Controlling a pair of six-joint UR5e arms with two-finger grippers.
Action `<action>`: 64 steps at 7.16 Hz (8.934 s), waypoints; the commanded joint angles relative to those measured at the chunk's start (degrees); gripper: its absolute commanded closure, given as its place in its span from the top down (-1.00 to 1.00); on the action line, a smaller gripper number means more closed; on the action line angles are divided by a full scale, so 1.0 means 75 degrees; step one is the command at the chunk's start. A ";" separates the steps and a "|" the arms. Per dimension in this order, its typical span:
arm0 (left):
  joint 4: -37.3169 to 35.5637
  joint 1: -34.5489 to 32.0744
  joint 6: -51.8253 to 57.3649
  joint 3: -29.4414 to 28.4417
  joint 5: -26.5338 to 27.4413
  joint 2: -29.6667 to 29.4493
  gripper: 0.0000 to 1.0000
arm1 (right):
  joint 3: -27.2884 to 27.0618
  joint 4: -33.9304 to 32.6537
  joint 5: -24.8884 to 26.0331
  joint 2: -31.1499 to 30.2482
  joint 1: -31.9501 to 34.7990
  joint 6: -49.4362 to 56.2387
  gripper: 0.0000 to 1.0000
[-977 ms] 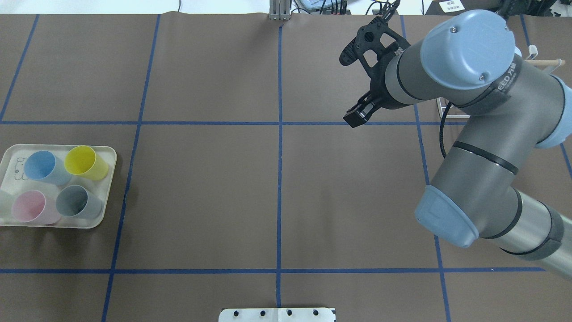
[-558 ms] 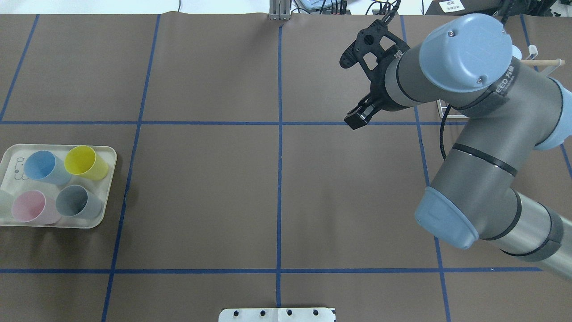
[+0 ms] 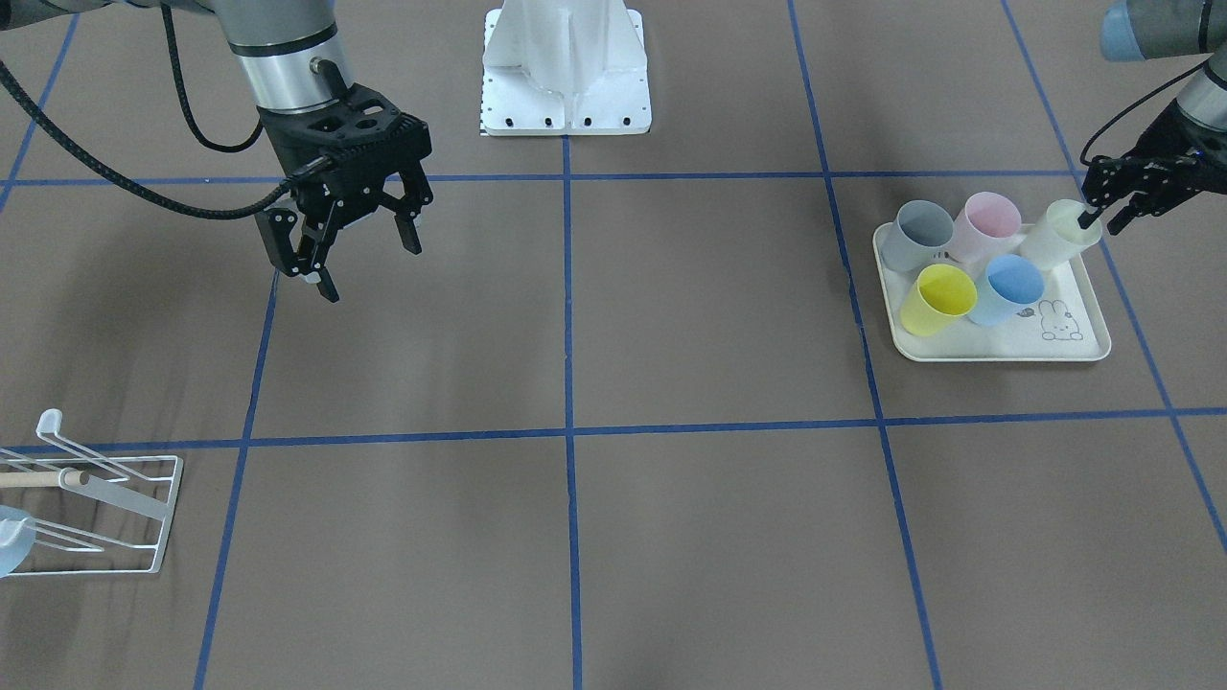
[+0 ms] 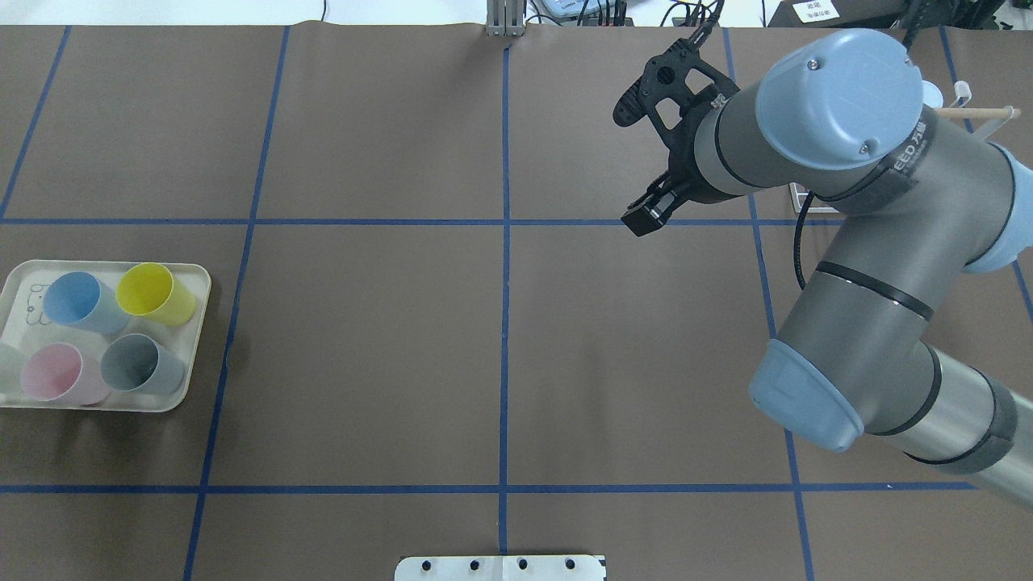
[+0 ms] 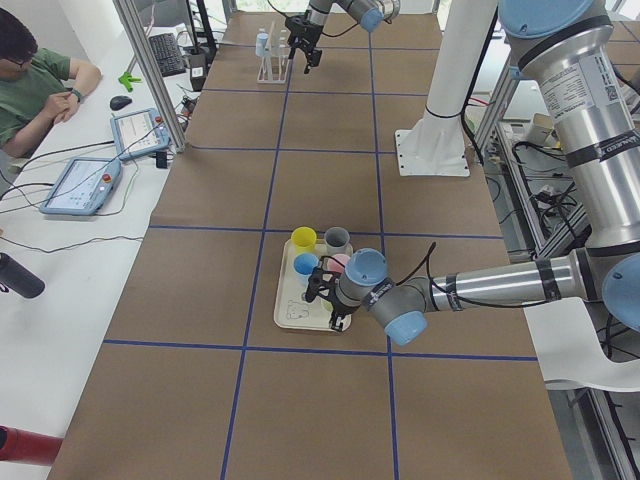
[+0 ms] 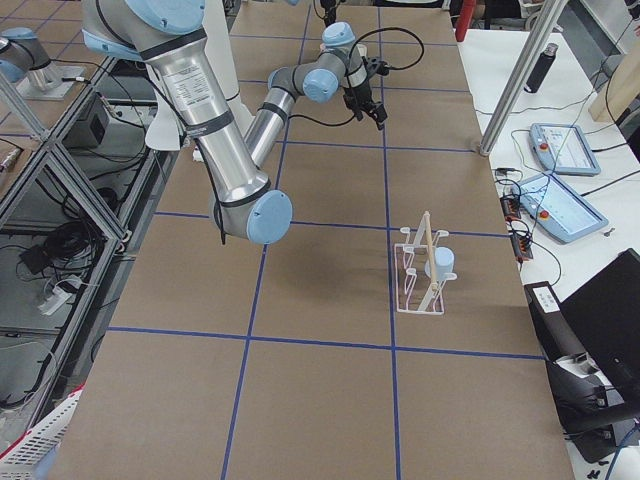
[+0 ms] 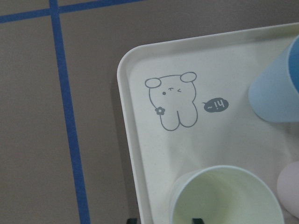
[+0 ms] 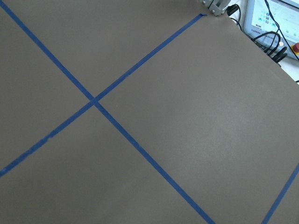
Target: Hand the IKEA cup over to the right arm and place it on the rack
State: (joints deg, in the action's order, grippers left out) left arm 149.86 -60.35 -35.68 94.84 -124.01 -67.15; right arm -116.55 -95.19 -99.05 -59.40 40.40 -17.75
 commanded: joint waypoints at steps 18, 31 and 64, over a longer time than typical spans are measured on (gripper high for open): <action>-0.1303 -0.1716 -0.8304 0.2097 -0.3516 -0.4779 -1.00 | 0.2415 0.7054 0.0666 0.0196 -0.1109 0.0106 0.99; -0.1383 0.0734 -0.9621 0.1945 -0.1676 -0.6387 -1.00 | 0.2321 0.8695 0.0879 0.0677 -0.1566 0.1523 0.88; -0.1477 -0.0551 -0.4509 0.1933 -0.1570 -0.3404 1.00 | 0.0698 0.3245 0.0996 0.0201 -0.0244 0.3286 -0.13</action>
State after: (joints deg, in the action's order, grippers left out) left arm 138.91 -61.31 -78.54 109.41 -135.85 -98.10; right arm -106.54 -60.77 -91.38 -55.30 36.90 0.75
